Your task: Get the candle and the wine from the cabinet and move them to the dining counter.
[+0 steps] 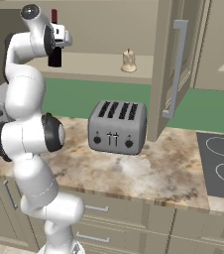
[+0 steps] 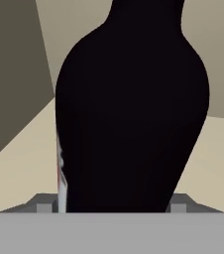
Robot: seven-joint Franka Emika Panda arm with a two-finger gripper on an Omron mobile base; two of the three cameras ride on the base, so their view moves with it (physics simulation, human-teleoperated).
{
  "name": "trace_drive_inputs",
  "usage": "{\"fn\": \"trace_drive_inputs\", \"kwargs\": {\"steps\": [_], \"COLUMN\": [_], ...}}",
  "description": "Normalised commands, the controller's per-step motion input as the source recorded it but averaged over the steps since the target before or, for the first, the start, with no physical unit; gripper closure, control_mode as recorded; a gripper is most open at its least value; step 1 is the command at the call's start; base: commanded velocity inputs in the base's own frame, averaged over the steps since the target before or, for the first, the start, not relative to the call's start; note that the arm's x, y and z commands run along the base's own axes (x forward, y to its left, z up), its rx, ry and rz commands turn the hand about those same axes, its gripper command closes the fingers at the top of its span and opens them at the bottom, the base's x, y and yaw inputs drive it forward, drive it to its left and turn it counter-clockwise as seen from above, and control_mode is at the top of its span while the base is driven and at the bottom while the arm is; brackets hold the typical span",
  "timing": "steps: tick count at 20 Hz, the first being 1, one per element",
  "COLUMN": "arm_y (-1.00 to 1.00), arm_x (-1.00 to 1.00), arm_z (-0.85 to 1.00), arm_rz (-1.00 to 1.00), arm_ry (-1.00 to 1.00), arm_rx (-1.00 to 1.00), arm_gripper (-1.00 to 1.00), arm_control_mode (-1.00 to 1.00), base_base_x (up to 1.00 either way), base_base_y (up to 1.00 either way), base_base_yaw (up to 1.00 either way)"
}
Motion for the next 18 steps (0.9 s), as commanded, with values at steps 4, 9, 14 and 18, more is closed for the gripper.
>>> {"fn": "trace_drive_inputs", "kwargs": {"steps": [4, 9, 14, 18], "arm_y": [0.00, 0.00, 0.00, 0.00], "arm_x": [-0.07, -0.31, -0.47, -0.42], "arm_z": [0.00, 0.00, 0.00, 0.00], "arm_rz": [0.00, 0.00, 0.00, 0.00], "arm_ry": [0.00, 0.00, 0.00, 0.00], "arm_rx": [0.00, 0.00, 0.00, 0.00], "arm_gripper": [1.00, 1.00, 1.00, 1.00], "arm_control_mode": [-1.00, -1.00, -1.00, -1.00], "base_base_x": [0.00, 0.00, 0.00, 0.00], "base_base_y": [0.00, 0.00, 0.00, 0.00], "base_base_yaw": [0.00, 0.00, 0.00, 0.00]}}
